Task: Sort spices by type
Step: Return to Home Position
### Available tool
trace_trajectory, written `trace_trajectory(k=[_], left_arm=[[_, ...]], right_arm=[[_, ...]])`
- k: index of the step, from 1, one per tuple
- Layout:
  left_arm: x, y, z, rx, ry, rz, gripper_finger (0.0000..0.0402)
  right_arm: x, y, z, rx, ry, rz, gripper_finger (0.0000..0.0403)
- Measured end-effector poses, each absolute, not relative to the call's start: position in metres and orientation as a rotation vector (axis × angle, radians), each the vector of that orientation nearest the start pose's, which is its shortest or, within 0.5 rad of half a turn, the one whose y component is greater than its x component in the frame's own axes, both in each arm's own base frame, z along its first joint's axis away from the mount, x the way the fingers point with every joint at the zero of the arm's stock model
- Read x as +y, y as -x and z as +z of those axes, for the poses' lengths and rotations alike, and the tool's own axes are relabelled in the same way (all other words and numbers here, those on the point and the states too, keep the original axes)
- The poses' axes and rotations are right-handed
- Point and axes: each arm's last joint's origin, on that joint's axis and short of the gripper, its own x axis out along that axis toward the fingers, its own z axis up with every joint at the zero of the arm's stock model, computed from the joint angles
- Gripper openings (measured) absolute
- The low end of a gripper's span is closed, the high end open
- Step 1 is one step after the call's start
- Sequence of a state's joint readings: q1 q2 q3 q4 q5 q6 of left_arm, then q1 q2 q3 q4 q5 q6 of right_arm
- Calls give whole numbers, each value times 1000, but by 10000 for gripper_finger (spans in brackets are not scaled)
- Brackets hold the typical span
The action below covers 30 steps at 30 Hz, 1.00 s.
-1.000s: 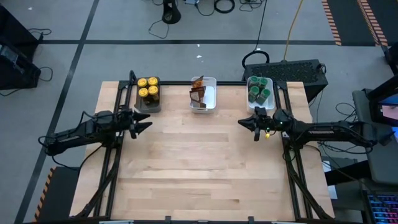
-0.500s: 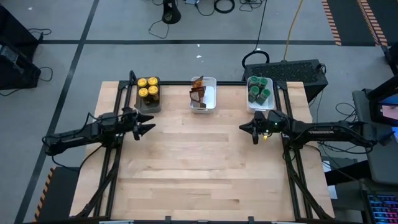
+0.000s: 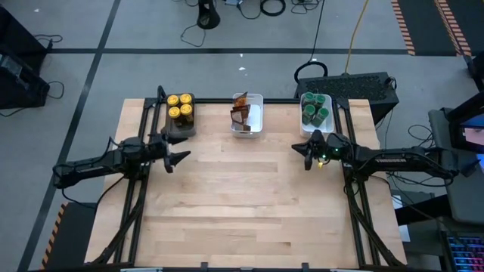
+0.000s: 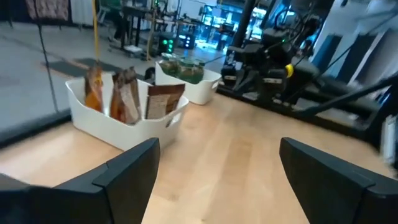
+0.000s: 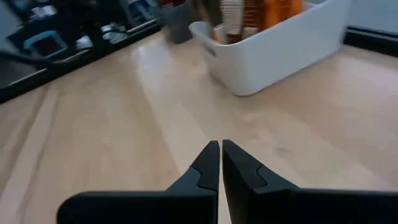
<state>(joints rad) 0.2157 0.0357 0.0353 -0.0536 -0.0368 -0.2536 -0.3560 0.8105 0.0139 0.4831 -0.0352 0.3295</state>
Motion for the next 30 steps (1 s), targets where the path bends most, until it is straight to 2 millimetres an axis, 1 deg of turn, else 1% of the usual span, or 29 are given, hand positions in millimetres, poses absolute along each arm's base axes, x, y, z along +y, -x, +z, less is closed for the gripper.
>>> trace_trajectory(k=[3,7,11,18,30], left_arm=[[22,-95,167,34,175,267,334],[22,-95,167,38,151,274,334],[23,-95,167,40,143,277,334],[23,-95,167,59,19,273,334],[23,-95,167,60,22,274,334]], right_arm=[[-47,-136,132,261,-355,-298,0],[-46,-137,132,271,-327,-260,0],[-46,-136,129,313,-303,-258,0],[-45,-135,127,335,-308,-260,0],[-45,-135,127,334,-308,-260,0]])
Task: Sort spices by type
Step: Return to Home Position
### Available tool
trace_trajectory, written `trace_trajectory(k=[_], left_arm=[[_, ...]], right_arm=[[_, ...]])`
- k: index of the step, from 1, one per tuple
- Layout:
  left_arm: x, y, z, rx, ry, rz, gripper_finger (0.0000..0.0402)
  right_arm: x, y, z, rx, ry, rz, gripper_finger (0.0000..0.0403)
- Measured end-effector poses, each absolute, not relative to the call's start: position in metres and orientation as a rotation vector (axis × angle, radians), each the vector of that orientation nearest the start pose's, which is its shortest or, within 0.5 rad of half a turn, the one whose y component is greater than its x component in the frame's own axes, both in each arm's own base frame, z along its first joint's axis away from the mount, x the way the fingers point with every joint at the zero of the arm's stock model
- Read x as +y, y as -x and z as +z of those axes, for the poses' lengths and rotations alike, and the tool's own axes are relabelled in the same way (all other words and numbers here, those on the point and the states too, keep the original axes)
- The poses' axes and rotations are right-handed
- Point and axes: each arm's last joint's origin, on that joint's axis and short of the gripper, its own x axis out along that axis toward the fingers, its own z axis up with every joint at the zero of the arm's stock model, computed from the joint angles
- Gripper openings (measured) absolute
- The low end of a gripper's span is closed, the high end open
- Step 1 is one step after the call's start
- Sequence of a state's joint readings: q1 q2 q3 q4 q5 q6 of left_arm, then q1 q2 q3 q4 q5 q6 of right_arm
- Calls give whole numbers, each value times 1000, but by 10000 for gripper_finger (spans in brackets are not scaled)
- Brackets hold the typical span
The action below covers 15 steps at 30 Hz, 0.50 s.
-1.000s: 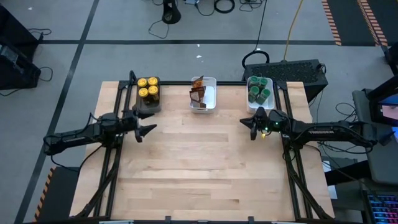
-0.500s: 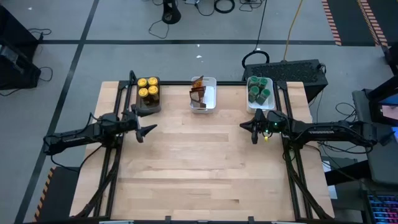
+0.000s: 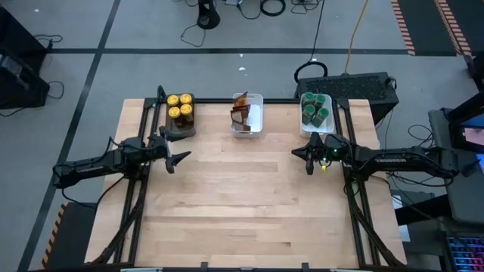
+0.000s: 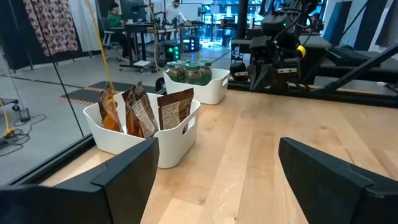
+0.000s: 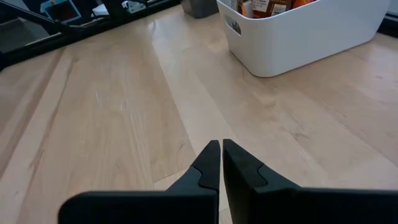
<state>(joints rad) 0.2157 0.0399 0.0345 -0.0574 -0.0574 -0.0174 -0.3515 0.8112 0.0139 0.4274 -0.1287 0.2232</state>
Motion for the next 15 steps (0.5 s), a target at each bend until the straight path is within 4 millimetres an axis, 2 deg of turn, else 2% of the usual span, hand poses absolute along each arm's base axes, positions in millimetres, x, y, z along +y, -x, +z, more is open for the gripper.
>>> trace_trajectory(k=[9,15], left_arm=[[23,-95,166,61,23,273,334],[23,-95,166,62,23,274,334]], right_arm=[[-45,-134,128,330,-307,-260,0],[-40,-131,140,234,-280,-223,0]])
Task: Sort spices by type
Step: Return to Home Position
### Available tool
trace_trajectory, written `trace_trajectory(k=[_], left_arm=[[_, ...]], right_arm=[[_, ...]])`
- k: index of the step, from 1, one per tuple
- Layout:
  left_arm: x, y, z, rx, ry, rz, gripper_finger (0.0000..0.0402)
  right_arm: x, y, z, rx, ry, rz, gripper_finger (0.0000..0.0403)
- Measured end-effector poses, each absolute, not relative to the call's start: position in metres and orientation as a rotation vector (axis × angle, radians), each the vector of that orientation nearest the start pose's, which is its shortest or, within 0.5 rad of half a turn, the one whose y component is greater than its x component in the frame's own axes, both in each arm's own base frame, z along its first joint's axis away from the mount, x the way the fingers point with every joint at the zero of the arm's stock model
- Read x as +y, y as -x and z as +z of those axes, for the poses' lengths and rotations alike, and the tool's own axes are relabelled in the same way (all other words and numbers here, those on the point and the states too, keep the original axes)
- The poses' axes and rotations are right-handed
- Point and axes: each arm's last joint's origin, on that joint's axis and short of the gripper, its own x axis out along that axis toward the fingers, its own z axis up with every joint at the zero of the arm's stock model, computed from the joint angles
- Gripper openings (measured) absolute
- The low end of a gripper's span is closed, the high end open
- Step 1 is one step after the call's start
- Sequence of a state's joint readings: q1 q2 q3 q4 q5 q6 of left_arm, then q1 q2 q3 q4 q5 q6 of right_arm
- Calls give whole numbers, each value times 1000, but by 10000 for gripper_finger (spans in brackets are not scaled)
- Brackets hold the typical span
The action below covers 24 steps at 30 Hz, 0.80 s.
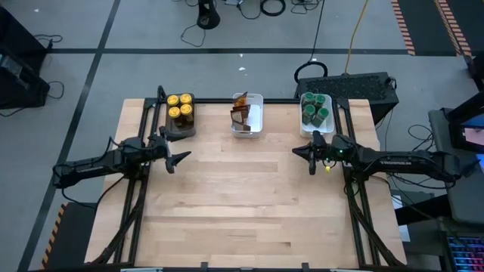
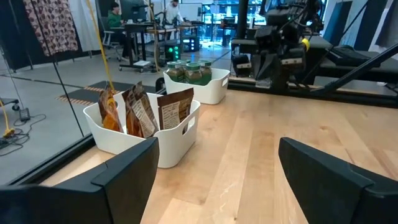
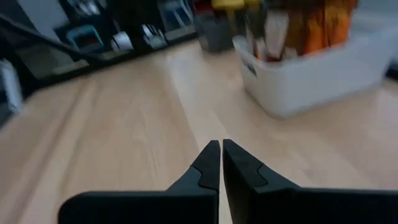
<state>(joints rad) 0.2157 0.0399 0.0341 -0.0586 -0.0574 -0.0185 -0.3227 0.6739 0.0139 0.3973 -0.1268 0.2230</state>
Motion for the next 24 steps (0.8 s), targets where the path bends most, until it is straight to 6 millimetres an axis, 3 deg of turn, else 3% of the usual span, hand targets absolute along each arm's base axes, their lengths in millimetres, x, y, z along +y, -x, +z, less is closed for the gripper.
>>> trace_trajectory(k=[8,24], left_arm=[[23,-95,166,63,24,273,334],[23,-95,166,63,24,273,334]], right_arm=[[-33,-125,160,74,-242,-171,0],[-33,-125,160,70,-241,-170,0]])
